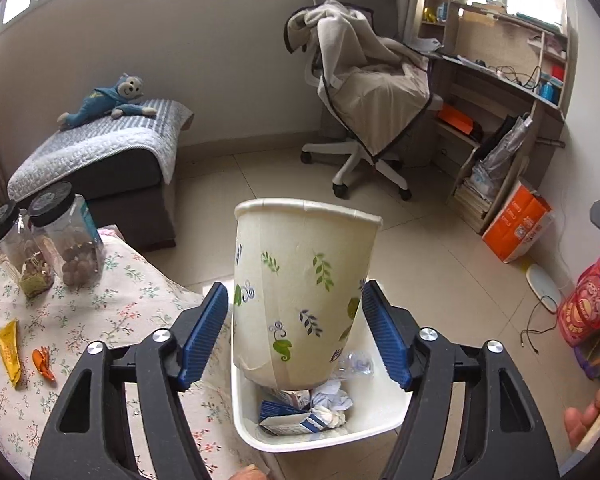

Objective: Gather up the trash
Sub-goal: 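Lower the paper cup into the wastebasket and open the left gripper, then grasp the yellow snack packet with the left gripper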

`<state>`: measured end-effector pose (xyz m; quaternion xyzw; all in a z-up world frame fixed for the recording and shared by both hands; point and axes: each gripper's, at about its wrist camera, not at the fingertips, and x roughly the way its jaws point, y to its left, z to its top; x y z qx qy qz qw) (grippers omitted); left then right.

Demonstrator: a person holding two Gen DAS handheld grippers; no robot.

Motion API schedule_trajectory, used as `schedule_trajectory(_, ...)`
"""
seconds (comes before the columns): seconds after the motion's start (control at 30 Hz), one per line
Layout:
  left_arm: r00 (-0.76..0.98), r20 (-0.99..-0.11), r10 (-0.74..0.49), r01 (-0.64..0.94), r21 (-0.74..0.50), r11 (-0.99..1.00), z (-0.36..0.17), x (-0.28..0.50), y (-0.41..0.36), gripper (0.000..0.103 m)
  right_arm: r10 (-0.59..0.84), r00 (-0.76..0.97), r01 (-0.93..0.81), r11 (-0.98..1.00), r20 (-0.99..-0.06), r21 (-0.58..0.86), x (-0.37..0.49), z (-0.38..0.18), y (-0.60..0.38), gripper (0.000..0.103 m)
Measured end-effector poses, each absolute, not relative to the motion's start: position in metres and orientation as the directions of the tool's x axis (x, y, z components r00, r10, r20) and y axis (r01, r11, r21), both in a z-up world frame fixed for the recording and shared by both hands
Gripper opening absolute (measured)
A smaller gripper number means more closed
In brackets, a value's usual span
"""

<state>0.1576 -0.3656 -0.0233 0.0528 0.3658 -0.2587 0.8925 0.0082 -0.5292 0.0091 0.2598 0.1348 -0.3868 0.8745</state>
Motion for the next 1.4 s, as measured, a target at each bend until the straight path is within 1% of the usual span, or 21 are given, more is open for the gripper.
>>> schedule_trajectory(0.07,0.582,-0.696,-0.42,0.497,-0.103,0.861,-0.025,0.159,-0.372,0.073,-0.615,0.66,0.751,0.547,-0.432,0.369,0.001,0.009,-0.532,0.096)
schedule_trajectory(0.13,0.581,-0.695,-0.423,0.503,-0.101,0.858,-0.025,0.156,-0.367,0.076,-0.612,0.665,0.747,0.549,-0.429,0.375,0.0,0.008,-0.531,0.096)
schedule_trajectory(0.2,0.6,-0.689,-0.407,0.5,-0.075,0.863,-0.024,0.153,-0.353,0.081,-0.612,0.664,0.747,0.563,-0.429,0.353,0.004,0.008,-0.525,0.096)
schedule_trajectory(0.3,0.631,-0.688,-0.359,0.467,-0.032,0.884,-0.025,0.154,-0.322,0.082,-0.594,0.674,0.734,0.608,-0.44,0.304,0.016,0.007,-0.508,0.096)
schedule_trajectory(0.47,0.659,-0.707,-0.259,0.35,-0.017,0.937,-0.03,0.171,-0.251,0.083,-0.519,0.712,0.654,0.735,-0.473,0.178,0.05,0.005,-0.458,0.096)
schedule_trajectory(0.6,0.682,-0.711,-0.172,0.252,0.008,0.968,-0.036,0.185,-0.19,0.084,-0.405,0.745,0.558,0.814,-0.53,0.161,0.077,-0.003,-0.418,0.096)
schedule_trajectory(0.73,0.691,-0.718,-0.083,0.145,0.025,0.989,-0.052,0.203,-0.127,0.087,-0.339,0.748,0.487,0.865,-0.571,0.123,0.101,-0.009,-0.378,0.096)
schedule_trajectory(0.83,0.659,-0.752,-0.002,0.028,0.021,0.999,-0.066,0.225,-0.081,0.087,-0.29,0.757,0.417,0.904,-0.586,0.091,0.117,-0.012,-0.346,0.096)
schedule_trajectory(0.9,0.631,-0.775,0.029,-0.047,-0.001,0.999,-0.07,0.241,-0.048,0.087,-0.259,0.761,0.374,0.924,-0.595,0.075,0.125,-0.015,-0.325,0.096)
schedule_trajectory(1.0,0.564,-0.82,0.095,-0.145,0.015,0.989,-0.081,0.263,-0.004,0.087,-0.201,0.757,0.31,0.948,-0.622,0.071,0.139,-0.024,-0.296,0.096)
schedule_trajectory(1.1,0.491,-0.863,0.119,-0.226,0.006,0.974,-0.099,0.282,0.039,0.087,-0.151,0.746,0.243,0.969,-0.648,0.054,0.153,-0.033,-0.267,0.096)
schedule_trajectory(1.2,0.426,-0.896,0.123,-0.272,0.002,0.962,-0.124,0.297,0.071,0.087,-0.121,0.738,0.174,0.985,-0.664,0.014,0.165,-0.043,-0.238,0.096)
schedule_trajectory(1.3,0.366,-0.924,0.106,-0.283,-0.002,0.959,-0.149,0.31,0.085,0.087,-0.109,0.727,0.123,0.992,-0.678,-0.028,0.176,-0.05,-0.215,0.096)
schedule_trajectory(1.4,0.349,-0.936,0.05,-0.29,-0.057,0.955,-0.167,0.323,0.089,0.087,-0.096,0.714,0.089,0.995,-0.694,-0.046,0.185,-0.058,-0.2,0.096)
